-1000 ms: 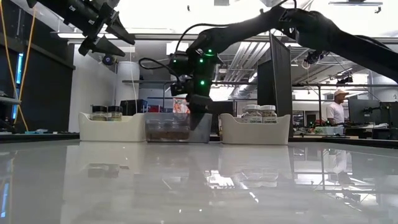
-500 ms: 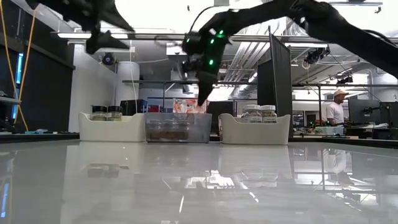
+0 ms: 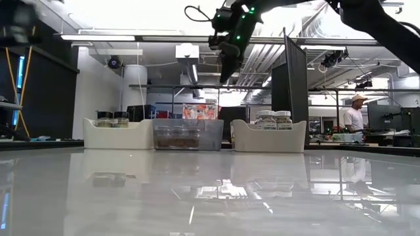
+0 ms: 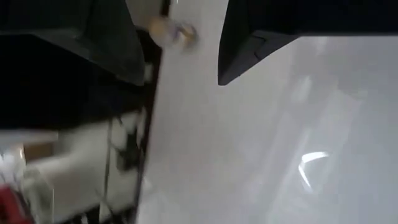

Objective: Sort spices by type
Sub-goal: Put the brown seasoning bottle into the black bin

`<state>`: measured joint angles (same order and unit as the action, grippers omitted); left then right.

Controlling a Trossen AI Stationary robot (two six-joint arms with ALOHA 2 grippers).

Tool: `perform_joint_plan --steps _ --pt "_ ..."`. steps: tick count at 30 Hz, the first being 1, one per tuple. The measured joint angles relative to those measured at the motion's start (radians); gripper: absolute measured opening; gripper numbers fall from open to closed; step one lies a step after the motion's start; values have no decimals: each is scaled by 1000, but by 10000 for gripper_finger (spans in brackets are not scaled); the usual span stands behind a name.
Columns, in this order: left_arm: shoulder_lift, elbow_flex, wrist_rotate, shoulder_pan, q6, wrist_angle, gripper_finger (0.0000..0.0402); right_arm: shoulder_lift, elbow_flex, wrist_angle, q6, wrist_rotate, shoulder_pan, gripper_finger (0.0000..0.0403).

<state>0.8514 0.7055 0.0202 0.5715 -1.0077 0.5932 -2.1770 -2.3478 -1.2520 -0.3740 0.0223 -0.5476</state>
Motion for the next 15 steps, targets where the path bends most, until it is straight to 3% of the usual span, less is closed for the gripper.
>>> perform_joint_plan --steps 3,6,12,15 --pt "117 0 34 176 -89 -103 181 16 0 -29 0 15 -7 0" --pt "266 42 33 285 -108 -208 180 18 0 -48 -4 16 -13 0" --pt "508 191 15 354 -150 -221 179 18 0 -43 -53 16 -24 0" --pt "579 220 14 355 -303 -252 179 18 0 -34 -61 16 -30 0"
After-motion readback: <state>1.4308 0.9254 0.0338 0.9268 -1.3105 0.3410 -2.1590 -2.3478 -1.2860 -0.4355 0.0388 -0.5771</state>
